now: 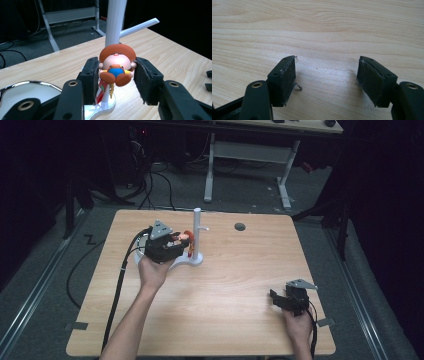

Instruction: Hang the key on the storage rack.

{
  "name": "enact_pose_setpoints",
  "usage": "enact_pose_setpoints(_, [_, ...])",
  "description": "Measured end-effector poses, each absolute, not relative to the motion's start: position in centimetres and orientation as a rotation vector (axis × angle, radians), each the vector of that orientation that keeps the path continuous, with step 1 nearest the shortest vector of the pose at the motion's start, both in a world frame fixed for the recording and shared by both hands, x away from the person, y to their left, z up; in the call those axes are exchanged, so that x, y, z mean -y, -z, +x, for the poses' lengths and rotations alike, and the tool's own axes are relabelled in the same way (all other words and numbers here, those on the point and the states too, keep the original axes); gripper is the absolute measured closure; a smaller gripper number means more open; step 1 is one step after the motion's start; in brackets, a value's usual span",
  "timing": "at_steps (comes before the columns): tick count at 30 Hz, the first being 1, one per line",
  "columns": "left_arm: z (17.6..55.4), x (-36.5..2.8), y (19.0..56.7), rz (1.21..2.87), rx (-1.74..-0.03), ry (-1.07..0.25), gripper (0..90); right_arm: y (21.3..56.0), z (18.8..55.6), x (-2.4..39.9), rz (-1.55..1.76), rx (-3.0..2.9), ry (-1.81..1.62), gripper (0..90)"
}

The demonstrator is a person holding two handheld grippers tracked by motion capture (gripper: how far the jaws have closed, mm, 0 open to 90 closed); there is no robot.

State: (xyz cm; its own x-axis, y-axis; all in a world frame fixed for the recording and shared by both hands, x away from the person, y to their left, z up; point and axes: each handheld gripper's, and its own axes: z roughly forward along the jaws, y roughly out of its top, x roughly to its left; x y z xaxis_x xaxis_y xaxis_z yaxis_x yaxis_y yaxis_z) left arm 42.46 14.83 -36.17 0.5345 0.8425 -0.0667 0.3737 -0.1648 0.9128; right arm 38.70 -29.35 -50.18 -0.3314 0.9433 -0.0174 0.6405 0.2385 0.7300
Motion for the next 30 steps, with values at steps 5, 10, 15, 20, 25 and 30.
enact_pose_setpoints(5, [42.0, -15.5, 36.7, 1.742, -1.032, -0.58, 55.2, 50.2, 38.7, 29.3, 1.445, -2.058, -0.876, 31.8])
enact_pose_setpoints(10, [41.4, -15.7, 36.9, 1.732, -1.03, -0.59, 55.1, 50.2, 38.7, 29.3, 1.445, -2.058, -0.875, 31.8])
enact_pose_setpoints(15, [40.7, -16.0, 37.3, 1.718, -1.031, -0.594, 55.0, 50.2, 38.7, 29.3, 1.444, -2.059, -0.875, 31.8])
enact_pose_setpoints(20, [40.2, -16.0, 37.6, 1.721, -1.029, -0.605, 54.9, 50.2, 38.7, 29.3, 1.444, -2.059, -0.875, 31.8])
enact_pose_setpoints(25, [40.0, -15.8, 38.2, 1.738, -1.033, -0.604, 54.9, 50.2, 38.7, 29.3, 1.444, -2.059, -0.875, 31.8])
enact_pose_setpoints(30, [40.0, -15.6, 39.0, 1.748, -1.044, -0.588, 54.8, 50.2, 38.7, 29.3, 1.444, -2.059, -0.875, 31.8])
